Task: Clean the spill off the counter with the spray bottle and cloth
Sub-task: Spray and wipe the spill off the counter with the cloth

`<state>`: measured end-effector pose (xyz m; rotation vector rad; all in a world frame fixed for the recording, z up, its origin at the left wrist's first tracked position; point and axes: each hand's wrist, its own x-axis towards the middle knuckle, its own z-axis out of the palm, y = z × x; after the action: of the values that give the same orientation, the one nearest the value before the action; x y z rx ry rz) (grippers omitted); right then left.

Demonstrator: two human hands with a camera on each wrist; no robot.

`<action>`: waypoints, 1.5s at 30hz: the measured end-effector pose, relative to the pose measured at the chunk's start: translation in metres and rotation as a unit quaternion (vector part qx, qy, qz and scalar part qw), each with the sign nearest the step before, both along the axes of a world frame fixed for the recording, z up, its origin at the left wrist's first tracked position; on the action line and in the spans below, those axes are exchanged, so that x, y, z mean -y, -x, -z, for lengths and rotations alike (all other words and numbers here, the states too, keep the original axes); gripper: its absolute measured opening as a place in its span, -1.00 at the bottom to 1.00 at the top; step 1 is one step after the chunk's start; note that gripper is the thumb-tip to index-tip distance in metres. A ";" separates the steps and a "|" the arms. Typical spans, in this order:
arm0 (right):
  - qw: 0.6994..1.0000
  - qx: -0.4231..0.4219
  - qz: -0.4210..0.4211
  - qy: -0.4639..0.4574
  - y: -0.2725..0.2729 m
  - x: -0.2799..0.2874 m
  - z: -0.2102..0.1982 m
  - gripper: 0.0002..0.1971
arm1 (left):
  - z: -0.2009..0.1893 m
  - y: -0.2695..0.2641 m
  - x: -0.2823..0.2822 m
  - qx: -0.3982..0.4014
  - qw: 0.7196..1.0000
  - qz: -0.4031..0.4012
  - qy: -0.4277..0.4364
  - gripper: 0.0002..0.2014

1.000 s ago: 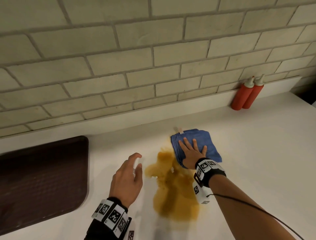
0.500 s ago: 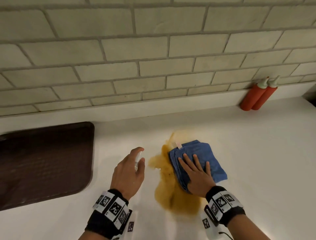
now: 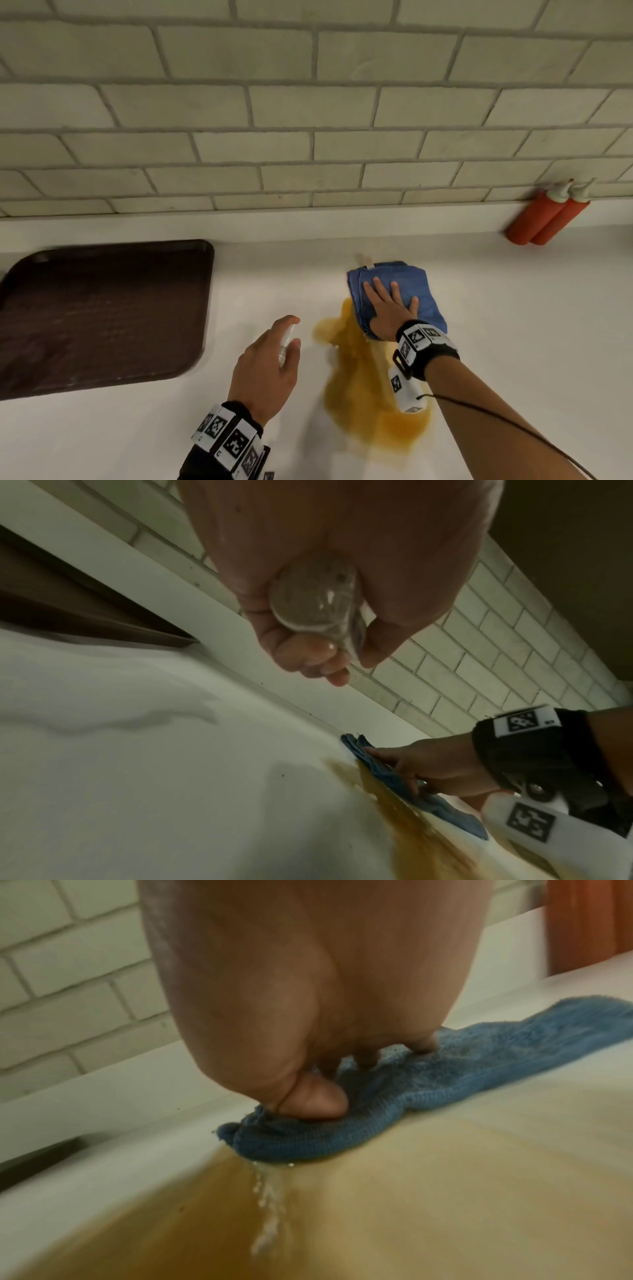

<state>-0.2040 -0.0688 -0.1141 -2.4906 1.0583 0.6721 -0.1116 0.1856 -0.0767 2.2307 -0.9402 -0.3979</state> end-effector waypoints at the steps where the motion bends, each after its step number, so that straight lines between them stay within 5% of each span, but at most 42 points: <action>1: 1.000 -0.002 0.005 -0.003 -0.011 0.004 -0.002 -0.18 | 0.000 -0.002 -0.001 -0.005 1.000 0.002 0.001 -0.66; 8: 0.997 -0.001 -0.082 0.001 -0.049 -0.012 -0.002 -0.19 | 0.002 -0.017 -0.003 -0.015 1.000 -0.010 0.006 -0.64; 16: 0.986 0.018 -0.168 -0.003 -0.006 -0.058 0.007 -0.13 | 0.005 -0.023 -0.006 -0.002 0.999 -0.040 0.016 -0.57; 25: 0.993 0.010 -0.112 0.028 0.049 -0.041 0.008 -0.15 | 0.011 -0.017 -0.009 -0.014 0.999 -0.032 0.010 -0.58; 35: 1.000 -0.001 -0.023 -0.010 -0.040 -0.002 -0.001 -0.19 | 0.013 -0.022 0.002 -0.015 0.999 -0.026 0.013 -0.55; 45: 0.979 0.018 -0.202 -0.005 -0.042 -0.076 0.008 -0.14 | 0.022 -0.033 -0.006 -0.022 0.998 -0.055 0.012 -0.53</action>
<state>-0.1624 0.0069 -0.1222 -2.7225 0.5328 0.7346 -0.0784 0.1913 -0.0987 2.2314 -0.7916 -0.3826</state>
